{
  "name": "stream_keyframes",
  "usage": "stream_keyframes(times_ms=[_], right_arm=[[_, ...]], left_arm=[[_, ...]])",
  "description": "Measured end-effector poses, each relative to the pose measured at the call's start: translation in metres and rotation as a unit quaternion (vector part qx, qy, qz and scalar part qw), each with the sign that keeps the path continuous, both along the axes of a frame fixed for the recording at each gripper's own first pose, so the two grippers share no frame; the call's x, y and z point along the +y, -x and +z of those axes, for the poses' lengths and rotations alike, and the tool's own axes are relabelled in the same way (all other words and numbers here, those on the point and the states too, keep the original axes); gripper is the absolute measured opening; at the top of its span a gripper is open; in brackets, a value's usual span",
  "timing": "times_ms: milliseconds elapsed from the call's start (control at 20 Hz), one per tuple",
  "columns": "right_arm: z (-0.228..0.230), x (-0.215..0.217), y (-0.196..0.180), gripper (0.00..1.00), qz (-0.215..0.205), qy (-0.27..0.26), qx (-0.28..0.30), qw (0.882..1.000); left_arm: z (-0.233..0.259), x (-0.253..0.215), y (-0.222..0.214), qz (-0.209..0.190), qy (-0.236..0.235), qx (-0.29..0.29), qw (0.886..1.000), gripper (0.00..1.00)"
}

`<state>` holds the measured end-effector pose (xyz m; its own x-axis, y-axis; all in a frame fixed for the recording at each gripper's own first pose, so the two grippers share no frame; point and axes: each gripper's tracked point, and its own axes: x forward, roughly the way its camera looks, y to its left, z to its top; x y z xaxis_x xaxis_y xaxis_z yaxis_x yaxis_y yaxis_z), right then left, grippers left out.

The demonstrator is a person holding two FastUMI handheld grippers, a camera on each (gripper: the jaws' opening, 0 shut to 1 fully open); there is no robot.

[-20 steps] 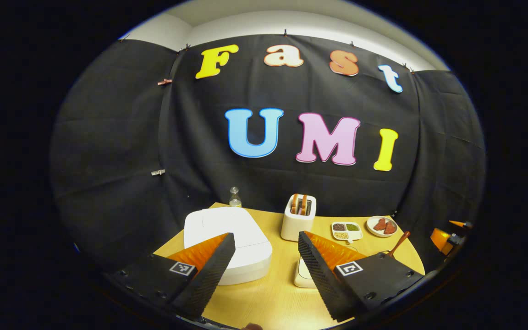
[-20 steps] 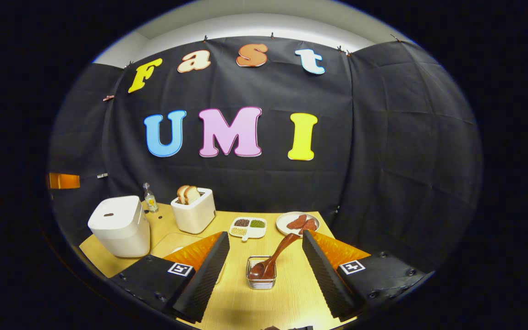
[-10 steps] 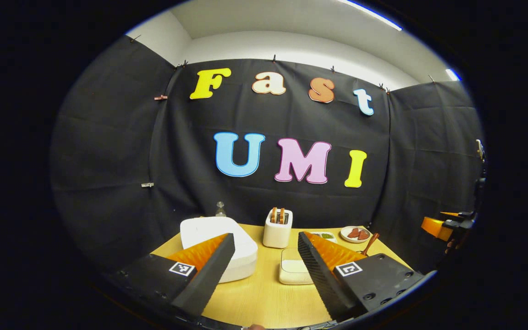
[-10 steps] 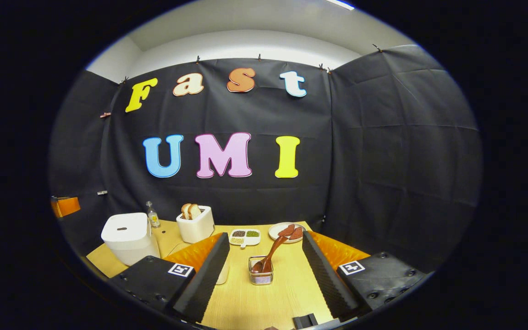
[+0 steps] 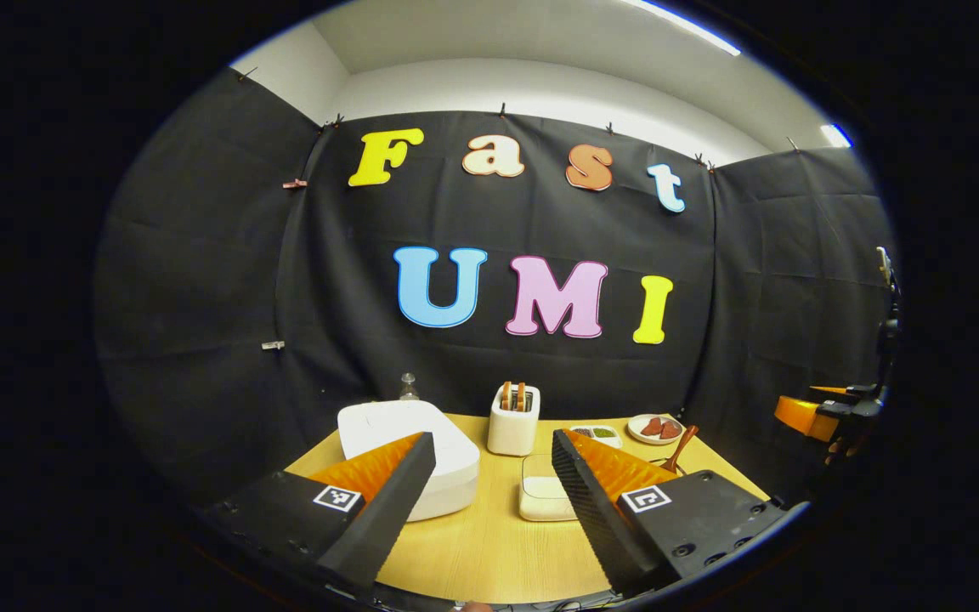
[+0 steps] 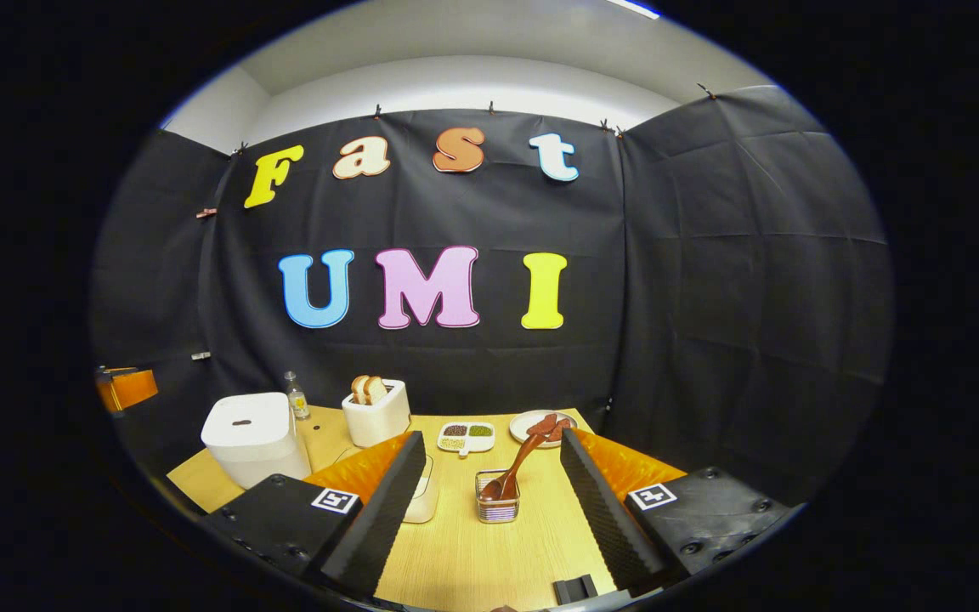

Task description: Close the left gripper, press the button to open the rice cooker; take a wooden spoon from the chopstick holder with the right hand, scoop a spoonful of rice and pour it into the rice cooker, then put the wooden spoon back into the chopstick holder.

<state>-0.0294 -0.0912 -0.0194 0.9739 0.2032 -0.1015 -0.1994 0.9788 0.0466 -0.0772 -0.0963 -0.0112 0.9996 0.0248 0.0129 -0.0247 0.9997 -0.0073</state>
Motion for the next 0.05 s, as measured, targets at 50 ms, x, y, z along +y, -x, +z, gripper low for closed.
stream_keyframes(times_ms=[50], right_arm=[[-0.0012,0.0026,0.0018,0.99,0.002,-0.001,0.001,1.000]], left_arm=[[-0.0015,-0.0012,0.0008,-0.002,-0.002,0.001,1.000,0.95]])
